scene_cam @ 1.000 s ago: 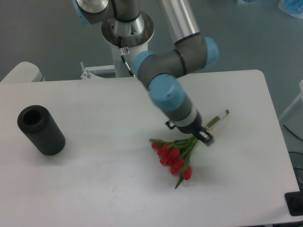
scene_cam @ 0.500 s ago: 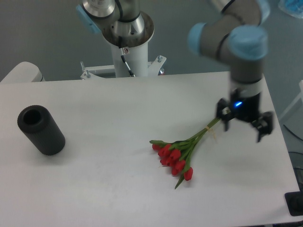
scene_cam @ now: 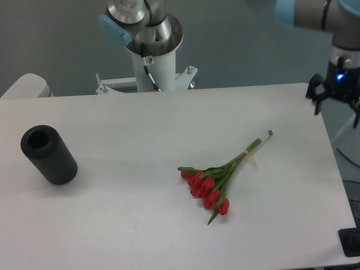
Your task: Place the flowers on the table
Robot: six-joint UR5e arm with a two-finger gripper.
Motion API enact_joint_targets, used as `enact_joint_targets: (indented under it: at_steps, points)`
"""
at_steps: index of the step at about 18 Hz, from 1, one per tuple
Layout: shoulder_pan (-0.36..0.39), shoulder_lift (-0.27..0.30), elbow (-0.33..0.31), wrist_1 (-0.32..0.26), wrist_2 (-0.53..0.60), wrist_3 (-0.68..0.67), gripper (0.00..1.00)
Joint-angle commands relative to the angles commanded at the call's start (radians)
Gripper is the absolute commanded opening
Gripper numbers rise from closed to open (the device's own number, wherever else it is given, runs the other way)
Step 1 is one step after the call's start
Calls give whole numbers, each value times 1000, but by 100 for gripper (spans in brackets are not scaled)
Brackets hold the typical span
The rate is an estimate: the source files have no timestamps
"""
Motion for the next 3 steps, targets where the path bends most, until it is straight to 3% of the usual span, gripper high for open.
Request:
enact_joint_targets:
  at_steps: [3]
  points:
    - [-3,-8,-12,6,3,3,100]
